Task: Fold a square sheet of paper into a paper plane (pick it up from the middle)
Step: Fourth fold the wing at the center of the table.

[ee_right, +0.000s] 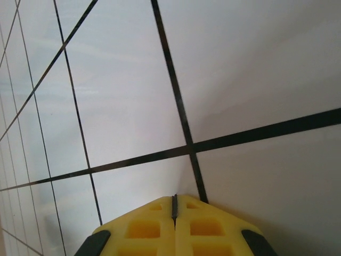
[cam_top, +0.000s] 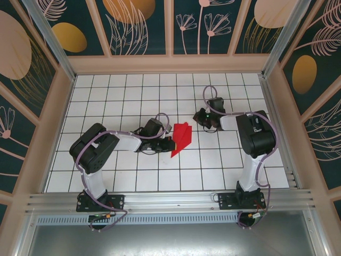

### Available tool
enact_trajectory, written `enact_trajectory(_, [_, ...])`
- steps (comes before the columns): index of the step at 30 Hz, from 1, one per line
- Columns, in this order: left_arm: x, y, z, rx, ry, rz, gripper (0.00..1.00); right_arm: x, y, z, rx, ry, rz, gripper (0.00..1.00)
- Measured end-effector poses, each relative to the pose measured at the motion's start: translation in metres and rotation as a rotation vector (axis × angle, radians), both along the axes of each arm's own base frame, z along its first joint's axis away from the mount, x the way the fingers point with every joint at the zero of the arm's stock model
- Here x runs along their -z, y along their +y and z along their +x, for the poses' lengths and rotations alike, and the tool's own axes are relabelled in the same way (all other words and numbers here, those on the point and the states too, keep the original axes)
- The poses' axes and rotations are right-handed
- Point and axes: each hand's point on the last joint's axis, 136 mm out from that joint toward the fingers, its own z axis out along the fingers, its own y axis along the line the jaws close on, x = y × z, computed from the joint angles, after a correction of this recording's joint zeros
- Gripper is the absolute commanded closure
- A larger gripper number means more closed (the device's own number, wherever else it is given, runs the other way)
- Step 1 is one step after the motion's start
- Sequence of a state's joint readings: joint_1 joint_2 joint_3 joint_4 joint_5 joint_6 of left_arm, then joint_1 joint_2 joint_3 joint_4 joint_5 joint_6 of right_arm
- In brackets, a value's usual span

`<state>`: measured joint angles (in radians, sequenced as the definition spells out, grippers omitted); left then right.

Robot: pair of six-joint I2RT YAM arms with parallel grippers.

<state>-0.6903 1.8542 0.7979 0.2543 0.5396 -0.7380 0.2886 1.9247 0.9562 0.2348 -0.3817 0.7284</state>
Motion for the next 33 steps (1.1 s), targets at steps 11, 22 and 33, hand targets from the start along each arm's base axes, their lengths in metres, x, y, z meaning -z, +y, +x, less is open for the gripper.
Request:
enact_trajectory(11, [0.0, 0.0, 0.0, 0.001, 0.001, 0.01, 1.0, -0.056, 0.067, -0.045, -0.196, -0.102, 0.09, 1.0])
enact_trajectory(22, [0.0, 0.0, 0.0, 0.001, 0.003, 0.013, 1.0, -0.002, 0.092, -0.13, -0.289, 0.081, 0.1, 1.0])
enact_trajectory(33, [0.0, 0.0, 0.001, 0.0, 0.003, 0.017, 1.0, 0.005, 0.098, -0.14, -0.288, 0.092, 0.084, 1.0])
